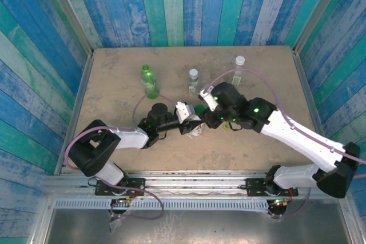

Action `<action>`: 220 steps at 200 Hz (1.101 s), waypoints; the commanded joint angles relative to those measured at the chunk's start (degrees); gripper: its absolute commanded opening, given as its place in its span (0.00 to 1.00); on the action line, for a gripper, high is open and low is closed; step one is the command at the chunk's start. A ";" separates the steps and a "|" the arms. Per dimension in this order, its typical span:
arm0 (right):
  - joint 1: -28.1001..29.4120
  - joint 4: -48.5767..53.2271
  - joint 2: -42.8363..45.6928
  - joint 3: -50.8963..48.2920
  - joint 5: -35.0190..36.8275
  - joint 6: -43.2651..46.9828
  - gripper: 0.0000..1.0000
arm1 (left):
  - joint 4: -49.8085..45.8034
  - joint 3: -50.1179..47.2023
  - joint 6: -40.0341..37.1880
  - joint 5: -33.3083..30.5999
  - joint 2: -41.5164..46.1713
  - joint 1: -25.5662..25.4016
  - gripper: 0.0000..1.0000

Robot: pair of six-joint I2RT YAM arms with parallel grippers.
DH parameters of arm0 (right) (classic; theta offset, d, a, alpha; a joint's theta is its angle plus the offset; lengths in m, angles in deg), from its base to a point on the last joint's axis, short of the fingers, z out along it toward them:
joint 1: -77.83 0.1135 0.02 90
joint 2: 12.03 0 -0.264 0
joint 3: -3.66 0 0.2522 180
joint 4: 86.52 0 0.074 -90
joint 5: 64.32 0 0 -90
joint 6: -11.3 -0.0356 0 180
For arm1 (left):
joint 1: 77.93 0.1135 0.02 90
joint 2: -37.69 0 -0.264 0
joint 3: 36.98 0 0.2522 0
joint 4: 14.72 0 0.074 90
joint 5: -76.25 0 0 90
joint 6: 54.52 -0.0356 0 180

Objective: Screw on the bottle caps

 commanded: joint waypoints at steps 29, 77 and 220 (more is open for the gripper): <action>-6.11 -1.20 -0.38 -0.09 -22.34 26.70 0.62 | -2.75 0.04 -3.30 6.98 3.22 0.06 0.54; -7.59 2.92 -6.86 3.83 -23.55 33.04 0.58 | -3.67 0.31 -3.77 8.09 3.17 0.06 0.54; 0.30 -4.31 -4.65 -3.04 -1.71 -10.40 0.04 | 2.18 -0.04 1.60 -10.64 1.13 -0.77 0.53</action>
